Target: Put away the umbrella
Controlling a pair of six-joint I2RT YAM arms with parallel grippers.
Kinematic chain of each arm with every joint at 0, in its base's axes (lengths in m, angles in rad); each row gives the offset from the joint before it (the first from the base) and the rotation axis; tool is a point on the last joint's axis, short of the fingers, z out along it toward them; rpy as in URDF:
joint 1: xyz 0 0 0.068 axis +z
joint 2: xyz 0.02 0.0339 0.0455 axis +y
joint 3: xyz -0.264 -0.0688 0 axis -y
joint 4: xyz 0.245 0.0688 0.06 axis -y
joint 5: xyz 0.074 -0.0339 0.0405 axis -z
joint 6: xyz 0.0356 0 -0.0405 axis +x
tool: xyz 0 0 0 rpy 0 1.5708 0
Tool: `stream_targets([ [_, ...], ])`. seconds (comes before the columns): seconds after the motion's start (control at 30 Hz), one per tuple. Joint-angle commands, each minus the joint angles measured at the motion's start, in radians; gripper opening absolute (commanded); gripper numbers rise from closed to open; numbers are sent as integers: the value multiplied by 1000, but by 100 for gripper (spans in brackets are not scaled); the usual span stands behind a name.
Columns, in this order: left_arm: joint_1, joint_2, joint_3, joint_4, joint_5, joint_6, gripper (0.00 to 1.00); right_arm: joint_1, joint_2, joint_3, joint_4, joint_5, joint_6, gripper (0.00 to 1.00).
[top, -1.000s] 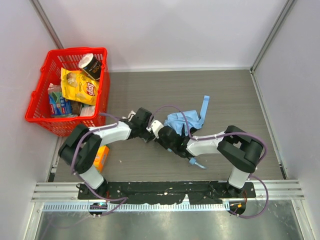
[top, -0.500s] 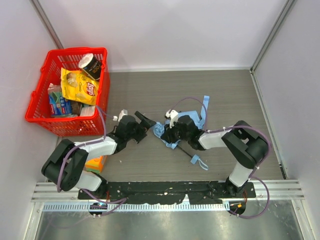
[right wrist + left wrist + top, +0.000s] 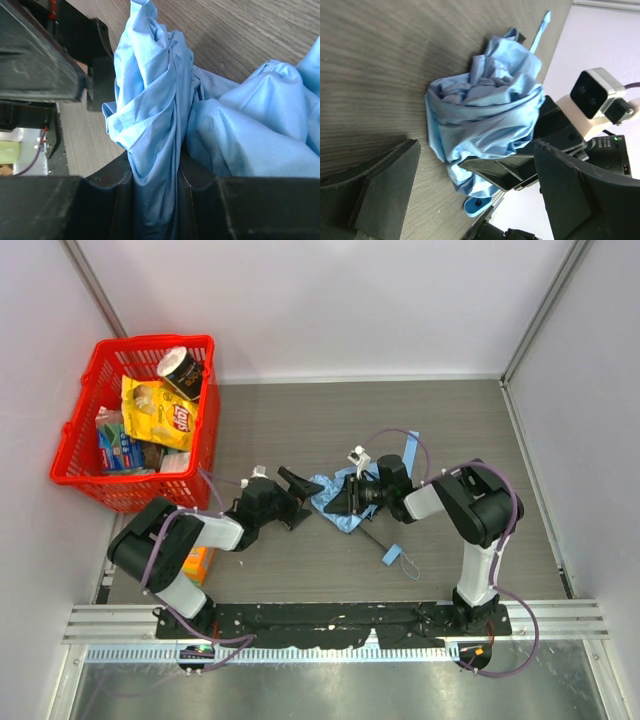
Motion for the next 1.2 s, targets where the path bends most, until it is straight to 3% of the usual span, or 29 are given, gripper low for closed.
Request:
stream_targets([
  [0.0, -28, 8, 54, -99, -31, -98, 100, -15, 107, -23, -75, -58, 94, 1],
  [0.07, -43, 26, 93, -165, -48, -106, 100, -18, 113, -11, -91, -67, 100, 1],
  [0.33, -76, 138, 194, -159, -79, -135, 100, -17, 66, -8, -130, -85, 60, 1],
  [0.6, -108, 163, 277, -420, -177, -115, 100, -17, -5, 73, -262, -135, -27, 1],
  [0.73, -115, 184, 288, -442, -179, -98, 100, -9, -43, 104, -268, -144, -33, 1],
  [0.93, -128, 172, 288, -388, -229, -28, 81, -3, -87, 144, -306, -164, -27, 1],
  [1.1, -131, 158, 274, -336, -251, 2, 80, -3, -118, 158, -291, -188, 14, 1],
  [1.17, -131, 164, 268, -287, -242, 14, 68, -1, -117, 150, -249, -207, 46, 1],
])
